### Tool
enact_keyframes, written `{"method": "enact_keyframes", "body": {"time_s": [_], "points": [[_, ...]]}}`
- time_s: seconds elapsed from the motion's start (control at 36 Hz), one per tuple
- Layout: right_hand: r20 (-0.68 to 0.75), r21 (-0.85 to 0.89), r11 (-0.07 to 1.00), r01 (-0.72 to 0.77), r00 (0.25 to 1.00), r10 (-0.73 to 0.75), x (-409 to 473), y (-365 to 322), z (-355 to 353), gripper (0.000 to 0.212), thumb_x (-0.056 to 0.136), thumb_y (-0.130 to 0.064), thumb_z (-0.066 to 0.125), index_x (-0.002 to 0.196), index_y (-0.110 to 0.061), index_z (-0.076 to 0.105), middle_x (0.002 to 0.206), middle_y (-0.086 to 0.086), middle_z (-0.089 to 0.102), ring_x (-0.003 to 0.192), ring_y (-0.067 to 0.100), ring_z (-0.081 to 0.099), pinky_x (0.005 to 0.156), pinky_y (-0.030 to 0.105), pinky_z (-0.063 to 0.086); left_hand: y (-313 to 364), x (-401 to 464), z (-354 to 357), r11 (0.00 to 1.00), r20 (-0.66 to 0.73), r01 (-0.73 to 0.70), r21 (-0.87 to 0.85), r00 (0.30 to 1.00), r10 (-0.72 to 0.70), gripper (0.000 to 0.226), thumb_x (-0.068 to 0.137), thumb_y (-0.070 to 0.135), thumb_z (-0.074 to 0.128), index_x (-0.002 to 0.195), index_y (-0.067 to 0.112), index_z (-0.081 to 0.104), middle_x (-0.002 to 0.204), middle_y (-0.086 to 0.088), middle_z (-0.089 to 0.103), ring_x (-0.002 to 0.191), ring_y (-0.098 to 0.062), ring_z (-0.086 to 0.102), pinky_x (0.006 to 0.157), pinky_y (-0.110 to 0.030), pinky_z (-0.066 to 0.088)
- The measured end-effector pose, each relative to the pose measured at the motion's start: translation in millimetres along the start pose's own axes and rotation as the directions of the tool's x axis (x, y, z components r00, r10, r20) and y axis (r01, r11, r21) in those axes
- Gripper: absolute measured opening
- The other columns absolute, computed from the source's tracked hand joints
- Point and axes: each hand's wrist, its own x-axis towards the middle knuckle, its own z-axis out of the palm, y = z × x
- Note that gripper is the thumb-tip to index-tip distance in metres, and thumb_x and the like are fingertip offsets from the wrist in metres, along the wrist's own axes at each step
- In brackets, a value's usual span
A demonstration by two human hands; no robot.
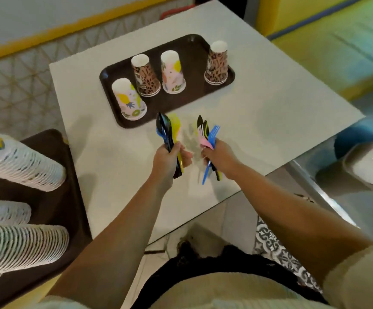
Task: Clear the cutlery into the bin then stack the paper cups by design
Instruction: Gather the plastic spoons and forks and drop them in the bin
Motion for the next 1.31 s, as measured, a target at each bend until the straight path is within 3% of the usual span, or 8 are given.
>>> {"method": "enact_keyframes", "body": {"time_s": [0.08,0.19,0.5,0.72,0.83,1.08,1.19,1.31], "points": [[-0.033,0.247,0.969,-0.019,0.999,0.028,-11,11,-44,0.019,0.091,0.0,0.041,0.081,-0.015,0.046,0.07,0.002,0.054,0.052,0.016,0.047,0.059,0.03,0.042,-2,-6,50,0.996,0.061,0.007,0.087,0.998,-0.012,0.023,0.101,0.015,0.043,0.078,0.012,0.048,0.055,-0.001,0.041,0.033,-0.007,0.036,0.039,-0.019,0.037],[-0.091,0.383,0.924,0.0,0.995,0.038,-30,31,-108,0.015,0.097,-0.015,0.044,0.082,-0.016,0.044,0.064,-0.001,0.046,0.043,0.008,0.037,0.048,0.022,0.036,-13,-22,122,0.988,0.198,0.06,0.142,0.976,-0.087,0.018,0.099,0.014,0.043,0.082,0.012,0.045,0.057,0.0,0.028,0.035,-0.007,0.025,0.036,-0.017,0.025],[-0.406,0.599,0.789,0.134,0.901,0.155,-74,114,-276,0.02,0.093,0.001,0.034,0.082,-0.015,0.039,0.061,0.001,0.037,0.045,0.009,0.032,0.045,0.023,0.032,-55,-66,316,0.976,0.486,0.054,0.213,0.86,-0.154,0.025,0.102,0.022,0.042,0.078,0.014,0.045,0.054,0.003,0.028,0.037,-0.006,0.025,0.036,-0.017,0.024],[-0.409,0.766,0.633,0.11,0.843,0.348,-84,187,-355,0.017,0.094,0.003,0.035,0.095,-0.012,0.042,0.065,0.004,0.041,0.051,0.015,0.037,0.041,0.021,0.034,-84,-70,410,0.927,0.569,0.069,0.369,0.772,-0.284,0.028,0.102,0.028,0.041,0.077,0.015,0.042,0.052,0.002,0.031,0.033,-0.005,0.027,0.035,-0.017,0.026],[-0.43,0.76,0.648,0.054,0.789,0.438,-75,219,-381,0.02,0.095,0.0,0.035,0.087,-0.015,0.046,0.064,0.004,0.042,0.039,0.007,0.04,0.042,0.021,0.036,-91,-59,450,0.868,0.563,0.095,0.487,0.725,-0.396,0.029,0.102,0.029,0.039,0.077,0.015,0.044,0.054,0.001,0.031,0.033,-0.006,0.026,0.034,-0.018,0.023],[-0.454,0.765,0.641,-0.056,0.659,0.599,-50,271,-439,0.014,0.093,-0.003,0.037,0.094,-0.014,0.047,0.063,0.002,0.036,0.051,0.01,0.03,0.044,0.02,0.028,-120,-7,536,0.765,0.525,0.185,0.617,0.627,-0.575,0.036,0.097,0.039,0.034,0.071,0.016,0.044,0.046,0.005,0.033,0.032,-0.008,0.024,0.035,-0.015,0.018],[-0.489,0.773,0.632,-0.051,0.586,0.645,-22,299,-483,0.023,0.092,0.001,0.037,0.104,-0.012,0.051,0.064,0.004,0.044,0.051,0.013,0.038,0.045,0.022,0.036,-150,22,584,0.748,0.541,0.091,0.657,0.634,-0.552,0.04,0.102,0.039,0.028,0.072,0.017,0.042,0.054,0.0,0.03,0.033,-0.007,0.024,0.037,-0.014,0.018],[-0.463,0.763,0.637,-0.109,0.595,0.657,3,335,-513,0.013,0.095,-0.002,0.043,0.101,-0.009,0.052,0.069,0.006,0.051,0.053,0.015,0.045,0.049,0.024,0.041,-187,46,619,0.737,0.57,0.018,0.675,0.622,-0.537,0.031,0.103,0.035,0.03,0.085,0.014,0.044,0.056,-0.001,0.028,0.03,-0.004,0.026,0.033,-0.015,0.02]]}}
